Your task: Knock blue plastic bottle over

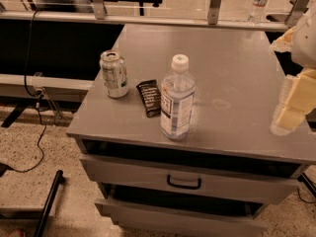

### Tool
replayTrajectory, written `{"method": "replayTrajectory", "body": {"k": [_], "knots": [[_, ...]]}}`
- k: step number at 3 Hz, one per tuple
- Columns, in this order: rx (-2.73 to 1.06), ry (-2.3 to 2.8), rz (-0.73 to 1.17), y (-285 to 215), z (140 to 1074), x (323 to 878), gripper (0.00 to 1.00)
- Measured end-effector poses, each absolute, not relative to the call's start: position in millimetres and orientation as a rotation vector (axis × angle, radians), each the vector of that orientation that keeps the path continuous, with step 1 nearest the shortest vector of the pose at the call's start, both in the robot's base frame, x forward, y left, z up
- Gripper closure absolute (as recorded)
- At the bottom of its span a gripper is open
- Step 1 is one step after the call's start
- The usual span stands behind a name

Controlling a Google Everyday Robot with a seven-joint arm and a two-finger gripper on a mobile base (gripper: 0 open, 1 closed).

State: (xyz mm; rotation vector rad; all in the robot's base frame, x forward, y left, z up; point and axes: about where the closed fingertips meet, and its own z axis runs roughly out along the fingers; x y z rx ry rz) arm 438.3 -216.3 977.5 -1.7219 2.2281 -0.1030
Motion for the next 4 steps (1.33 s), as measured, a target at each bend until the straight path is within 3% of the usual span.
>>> {"method": "replayTrajectory", "body": {"k": [2, 4], "knots": [[-1.722, 2.161, -0.042, -202.6, 975.5, 449.0, 0.0], [-1.713, 1.886, 0.347, -120.7, 946.4, 485.0, 0.0]]}}
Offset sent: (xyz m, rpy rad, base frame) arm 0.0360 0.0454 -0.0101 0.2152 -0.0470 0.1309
